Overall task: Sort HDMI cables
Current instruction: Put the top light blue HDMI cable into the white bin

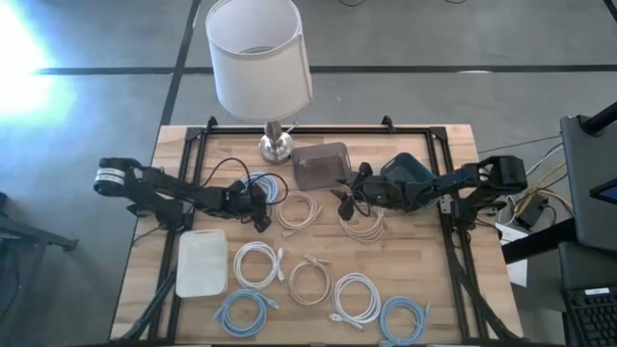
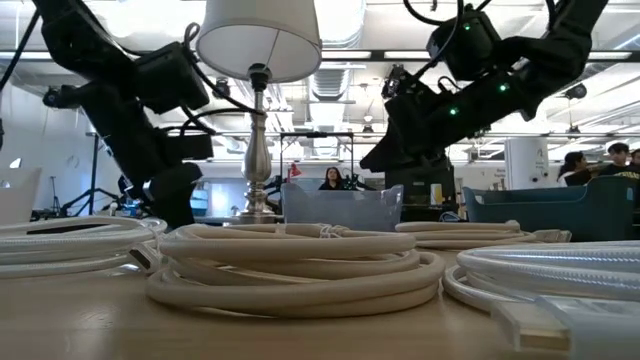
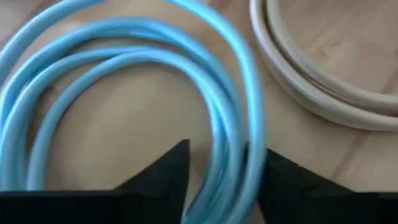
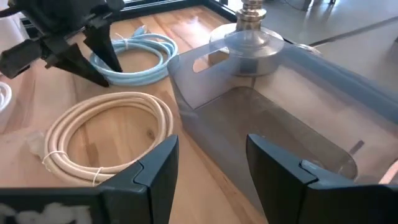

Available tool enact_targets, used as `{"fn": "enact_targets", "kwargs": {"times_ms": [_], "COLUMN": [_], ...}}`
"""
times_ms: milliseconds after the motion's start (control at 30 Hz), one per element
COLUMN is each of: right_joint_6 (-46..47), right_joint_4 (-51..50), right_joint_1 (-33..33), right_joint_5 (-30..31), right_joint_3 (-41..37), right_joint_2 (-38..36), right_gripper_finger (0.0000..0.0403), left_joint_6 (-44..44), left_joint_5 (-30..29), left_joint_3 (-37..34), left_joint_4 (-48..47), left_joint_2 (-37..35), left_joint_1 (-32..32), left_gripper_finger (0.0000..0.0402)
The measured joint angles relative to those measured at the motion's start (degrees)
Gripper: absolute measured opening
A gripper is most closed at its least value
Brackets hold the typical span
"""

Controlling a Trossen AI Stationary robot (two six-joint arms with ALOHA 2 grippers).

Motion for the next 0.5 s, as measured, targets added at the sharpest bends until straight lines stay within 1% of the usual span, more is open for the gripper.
{"fn": "enact_targets", "kwargs": {"times_ms": [167, 200, 367, 500], "right_joint_6": [0.0, 0.0, -0.1, -0.2], "right_joint_4": [0.1, 0.1, 0.1, 0.1], "right_joint_1": [0.0, 0.0, 0.0, 0.0], "right_joint_5": [-0.1, -0.1, -0.2, -0.2], "right_joint_3": [0.6, 0.6, 0.6, 0.6], "right_joint_2": [-1.2, -1.5, -2.3, -2.3], "right_gripper_finger": [0.0185, 0.0185, 0.0185, 0.0185], "left_joint_6": [-0.1, -0.1, 0.8, 0.9], "left_joint_5": [1.0, 0.9, 0.0, -0.9], "left_joint_3": [0.6, 0.8, 3.4, 8.0], "left_joint_4": [-0.5, -0.9, -1.1, -8.9], "left_joint_2": [-2.0, -2.6, -7.0, -10.5], "left_joint_1": [0.0, 0.0, 0.0, -0.9], "left_gripper_finger": [0.0044, 0.0039, 0.0039, 0.0047]}}
